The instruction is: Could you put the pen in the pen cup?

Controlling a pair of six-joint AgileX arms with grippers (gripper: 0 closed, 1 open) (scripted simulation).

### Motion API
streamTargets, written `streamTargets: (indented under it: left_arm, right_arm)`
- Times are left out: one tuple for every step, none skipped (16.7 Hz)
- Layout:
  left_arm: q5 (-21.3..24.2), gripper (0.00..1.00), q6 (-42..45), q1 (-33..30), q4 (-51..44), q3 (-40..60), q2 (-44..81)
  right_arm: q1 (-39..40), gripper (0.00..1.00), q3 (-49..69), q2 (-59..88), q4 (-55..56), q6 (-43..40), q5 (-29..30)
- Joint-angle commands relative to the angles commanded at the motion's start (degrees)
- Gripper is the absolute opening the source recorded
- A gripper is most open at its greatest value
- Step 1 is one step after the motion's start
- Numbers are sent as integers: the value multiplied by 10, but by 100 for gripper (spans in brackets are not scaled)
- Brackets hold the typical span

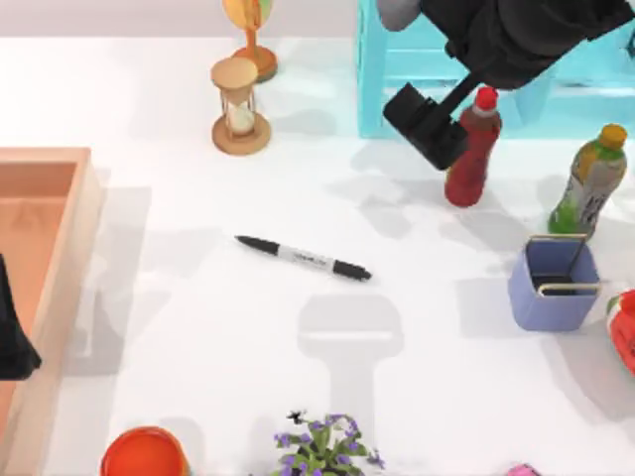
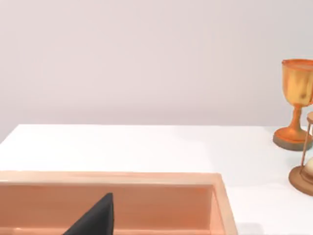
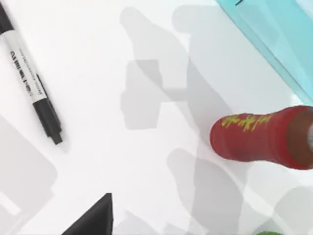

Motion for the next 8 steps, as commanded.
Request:
streamTargets:
  left_arm:
    - [0,100,0,0,0,0,0]
    - [0,100,0,0,0,0,0]
    - [0,100,0,0,0,0,0]
    - [0,100,0,0,0,0,0]
    - [0,100,0,0,0,0,0]
    - [0,100,0,0,0,0,0]
    - [0,100,0,0,0,0,0]
    - [0,100,0,0,0,0,0]
  right_arm:
    - [17,100,53,55,-30,-9,4]
    - [32,100,103,107,-59,-17,8]
    - [47,100,151,157,-87,-25,11]
    - [61,100,197,204,-112,-33,14]
    - [75,100,239,248,-137,-40,18]
    - [86,100,277,287,-158,-46,20]
    - [97,100,311,322,-178,-52,23]
    - [106,100,341,353,-195,-56,25]
